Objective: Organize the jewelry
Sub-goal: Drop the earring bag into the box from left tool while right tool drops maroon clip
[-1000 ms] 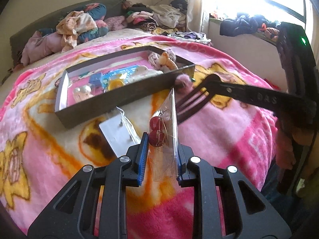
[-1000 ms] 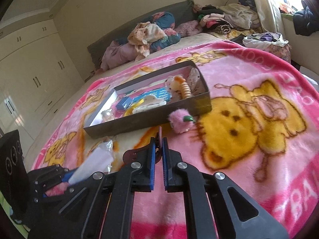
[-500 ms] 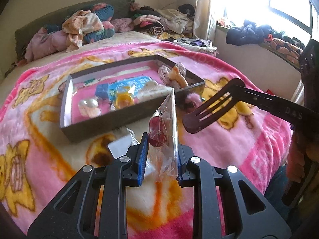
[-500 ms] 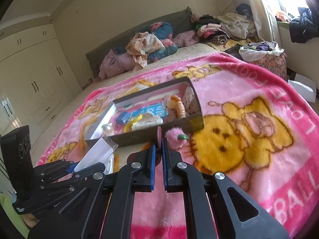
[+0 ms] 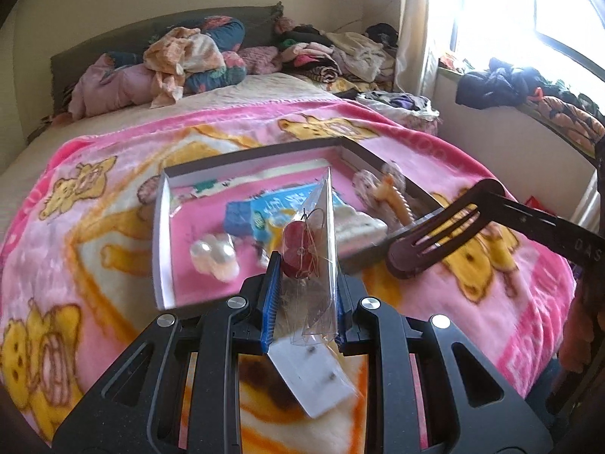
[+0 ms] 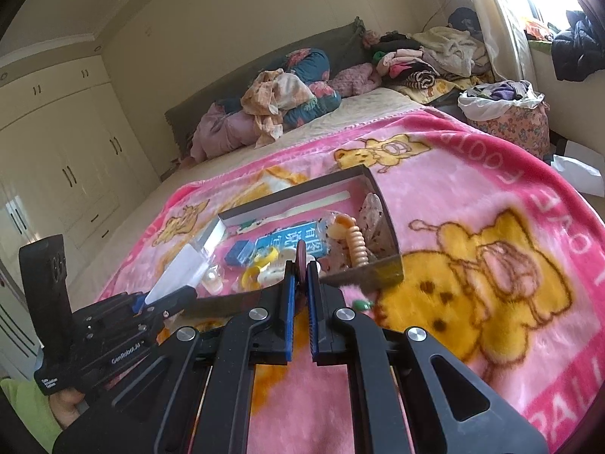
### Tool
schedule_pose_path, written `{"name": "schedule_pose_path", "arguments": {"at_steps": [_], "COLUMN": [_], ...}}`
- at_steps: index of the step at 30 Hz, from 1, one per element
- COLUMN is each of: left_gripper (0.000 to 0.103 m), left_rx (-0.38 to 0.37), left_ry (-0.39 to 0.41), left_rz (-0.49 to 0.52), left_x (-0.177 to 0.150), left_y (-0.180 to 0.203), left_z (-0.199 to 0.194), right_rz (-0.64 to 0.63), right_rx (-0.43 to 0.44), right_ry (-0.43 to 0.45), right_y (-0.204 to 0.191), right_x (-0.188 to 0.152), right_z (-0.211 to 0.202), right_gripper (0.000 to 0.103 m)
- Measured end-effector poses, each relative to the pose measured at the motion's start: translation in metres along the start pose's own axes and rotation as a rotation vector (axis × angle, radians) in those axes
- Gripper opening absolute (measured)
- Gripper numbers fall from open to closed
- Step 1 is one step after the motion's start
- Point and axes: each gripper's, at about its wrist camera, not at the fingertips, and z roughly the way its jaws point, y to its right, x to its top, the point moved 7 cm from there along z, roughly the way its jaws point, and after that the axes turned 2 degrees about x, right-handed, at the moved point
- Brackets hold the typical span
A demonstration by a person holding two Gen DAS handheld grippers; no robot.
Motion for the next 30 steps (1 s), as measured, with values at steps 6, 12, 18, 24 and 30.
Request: {"name": "schedule_pose_path", "arguments": {"at_steps": [6, 12, 18, 24, 30], "left_gripper": [0.016, 0.016, 0.016, 0.016, 0.016], "left_rx": [0.035, 0.078, 0.115, 0.147, 0.170], "left_ry": [0.003, 0.001, -0.004, -0.013, -0.022], "left_rz": [-0.009, -0.034, -0.047, -0.068, -0.086], "left_x": [0.009, 0.020, 0.025, 0.030, 0.032], "left_y": [-0.016, -0.037, -0.054, -0.070, -0.082], "left_z": [0.013, 0.029, 0.043, 0.057, 0.067], "right_rz": [0.015, 0.039, 0.065, 0.076, 0.082], "right_rx": [-0.012, -0.029, -0.056, -0.079, -0.096], "right_ry": [0.007, 0.007, -0.002, 0.014, 0.031], "right_y": [0.004, 0.011, 0.021, 0.026, 0.029], "right_x": [0.013, 0.022, 0.025, 0.030, 0.038], "right_z": [0.016, 0.033, 0.054, 0.067, 0.073], "right_gripper": [0.006, 0.006, 0.006, 0.006, 0.006]}}
